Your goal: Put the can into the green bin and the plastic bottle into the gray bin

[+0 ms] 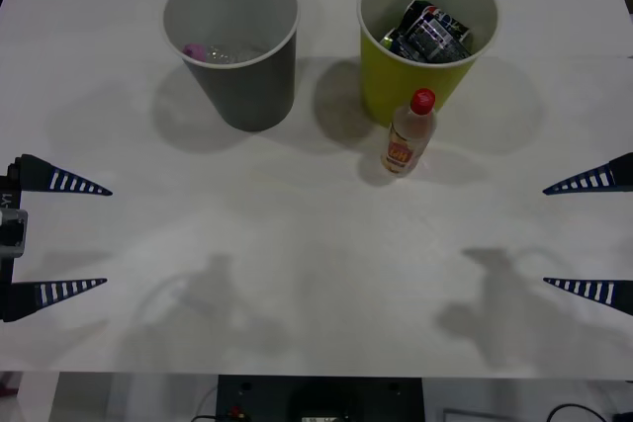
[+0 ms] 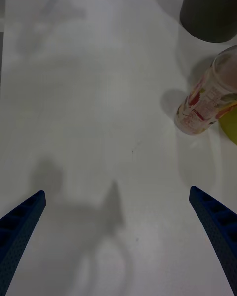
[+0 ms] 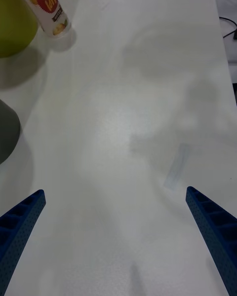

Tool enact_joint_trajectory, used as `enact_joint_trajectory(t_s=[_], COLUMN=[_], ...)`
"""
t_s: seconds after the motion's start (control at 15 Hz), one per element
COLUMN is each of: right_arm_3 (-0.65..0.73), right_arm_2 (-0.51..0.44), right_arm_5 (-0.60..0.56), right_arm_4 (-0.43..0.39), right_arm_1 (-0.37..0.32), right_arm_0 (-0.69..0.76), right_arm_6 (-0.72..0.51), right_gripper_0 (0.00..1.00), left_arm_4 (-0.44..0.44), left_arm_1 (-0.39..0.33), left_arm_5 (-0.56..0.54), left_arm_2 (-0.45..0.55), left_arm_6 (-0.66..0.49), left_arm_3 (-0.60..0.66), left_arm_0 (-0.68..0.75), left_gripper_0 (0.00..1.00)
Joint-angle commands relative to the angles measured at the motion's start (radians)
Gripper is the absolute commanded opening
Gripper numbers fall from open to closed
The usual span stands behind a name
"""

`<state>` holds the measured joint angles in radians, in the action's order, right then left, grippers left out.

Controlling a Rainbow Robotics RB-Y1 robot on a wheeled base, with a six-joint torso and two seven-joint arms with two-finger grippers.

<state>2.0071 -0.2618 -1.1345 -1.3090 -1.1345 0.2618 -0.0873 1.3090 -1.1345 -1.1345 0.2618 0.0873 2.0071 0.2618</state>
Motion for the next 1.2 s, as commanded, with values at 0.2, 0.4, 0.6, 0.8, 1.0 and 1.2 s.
enact_joint_trajectory(t_s=[0.2, 0.4, 0.6, 0.8, 1.0, 1.2], right_arm_3=[0.016, 0.05, 0.05, 0.093, 0.167, 0.22], right_arm_2=[-0.016, -0.051, -0.05, -0.05, -0.042, 0.026], right_arm_5=[-0.007, -0.014, 0.001, 0.036, 0.177, 0.364], right_arm_4=[0.001, -0.01, 0.005, -0.001, -0.022, -0.035], right_arm_1=[0.013, 0.013, 0.013, 0.002, -0.022, -0.074], right_arm_0=[-0.003, 0.002, 0.004, 0.027, 0.108, 0.171], right_arm_6=[-0.002, -0.022, -0.048, -0.163, -0.27, -0.332], right_gripper_0=[1.0, 1.0, 1.0, 1.0, 1.0, 1.0], left_arm_4=[0.0, 0.0, 0.0, 0.0, 0.0, 0.0], left_arm_1=[0.0, 0.0, 0.0, 0.0, 0.0, 0.0], left_arm_5=[0.0, 0.0, 0.0, 0.0, 0.0, 0.0], left_arm_2=[0.0, 0.0, 0.0, 0.0, 0.0, 0.0], left_arm_6=[0.0, 0.0, 0.0, 0.0, 0.0, 0.0], left_arm_3=[0.0, 0.0, 0.0, 0.0, 0.0, 0.0], left_arm_0=[0.0, 0.0, 0.0, 0.0, 0.0, 0.0], left_gripper_0=[0.98, 0.98, 0.98, 0.98, 0.98, 0.98])
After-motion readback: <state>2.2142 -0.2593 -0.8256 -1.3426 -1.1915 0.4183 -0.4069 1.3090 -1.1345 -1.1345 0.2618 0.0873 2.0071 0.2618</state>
